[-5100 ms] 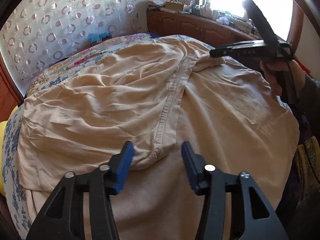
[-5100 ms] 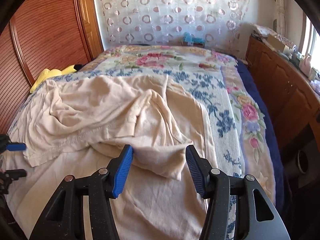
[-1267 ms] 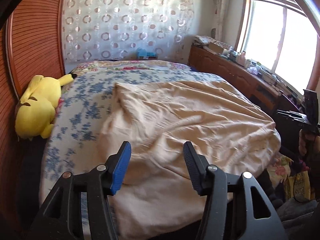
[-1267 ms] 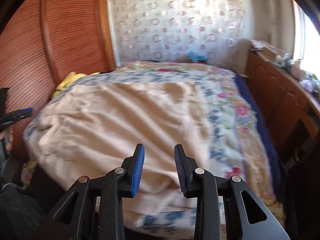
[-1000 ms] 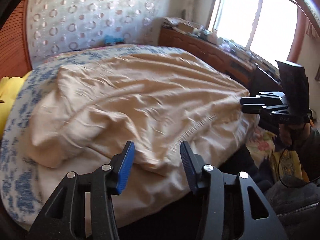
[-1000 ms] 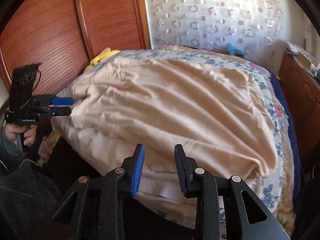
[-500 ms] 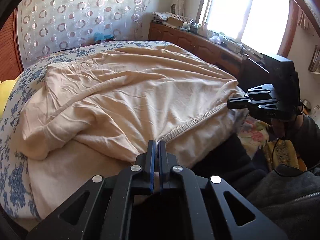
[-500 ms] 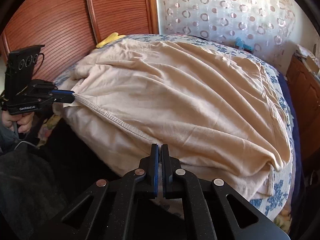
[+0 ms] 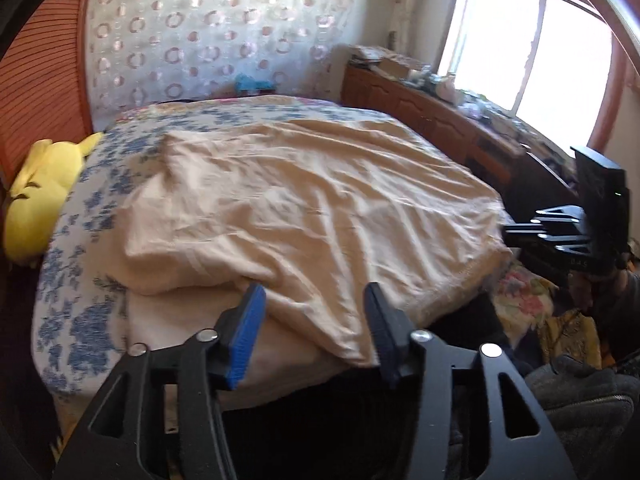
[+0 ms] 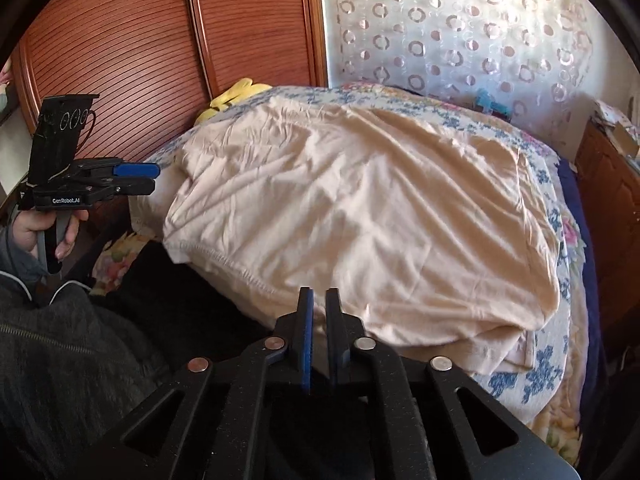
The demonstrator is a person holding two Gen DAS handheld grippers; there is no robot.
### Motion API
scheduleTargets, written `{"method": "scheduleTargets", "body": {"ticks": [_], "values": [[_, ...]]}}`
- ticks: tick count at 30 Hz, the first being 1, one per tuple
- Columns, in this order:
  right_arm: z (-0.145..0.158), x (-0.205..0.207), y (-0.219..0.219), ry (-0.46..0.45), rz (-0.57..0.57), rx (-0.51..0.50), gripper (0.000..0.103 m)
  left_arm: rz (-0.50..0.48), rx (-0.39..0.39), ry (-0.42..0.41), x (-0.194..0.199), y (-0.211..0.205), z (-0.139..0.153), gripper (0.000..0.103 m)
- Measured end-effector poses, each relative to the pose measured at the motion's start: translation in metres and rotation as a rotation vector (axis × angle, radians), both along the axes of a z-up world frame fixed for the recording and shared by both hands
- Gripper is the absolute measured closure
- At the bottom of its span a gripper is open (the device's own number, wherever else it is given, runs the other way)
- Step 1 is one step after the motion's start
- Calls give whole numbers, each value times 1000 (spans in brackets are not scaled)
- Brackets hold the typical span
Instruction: Fold small clothes
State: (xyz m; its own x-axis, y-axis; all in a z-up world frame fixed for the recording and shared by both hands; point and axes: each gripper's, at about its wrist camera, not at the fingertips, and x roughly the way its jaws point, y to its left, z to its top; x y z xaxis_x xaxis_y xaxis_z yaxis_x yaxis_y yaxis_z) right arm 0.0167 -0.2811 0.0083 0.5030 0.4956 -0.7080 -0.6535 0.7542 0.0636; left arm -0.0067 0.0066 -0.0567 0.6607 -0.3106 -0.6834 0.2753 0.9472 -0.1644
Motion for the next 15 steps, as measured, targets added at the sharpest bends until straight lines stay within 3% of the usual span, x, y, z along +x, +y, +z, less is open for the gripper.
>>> {"method": "scheduleTargets", "body": {"ticks": [1,2,7,10,12,15], "values": [[1,2,3,-8,1,8,95,29,12,3,2,6,-1,31],[-2,-1,5,-13,2,14,95,51,19,4,4,12,-2,29],[-4,4,23,-40,8,21,92,104,37,11,8,29,-9,29],[-6,9,34,-55,8,24,83,123,40,12,9,37,-12,29],[-9,16,41,-60,1,21,68,135,40,11,10,41,-13,29],[-14,25,53,-68,2,20,58,160,48,10,14,48,-15,29]]}}
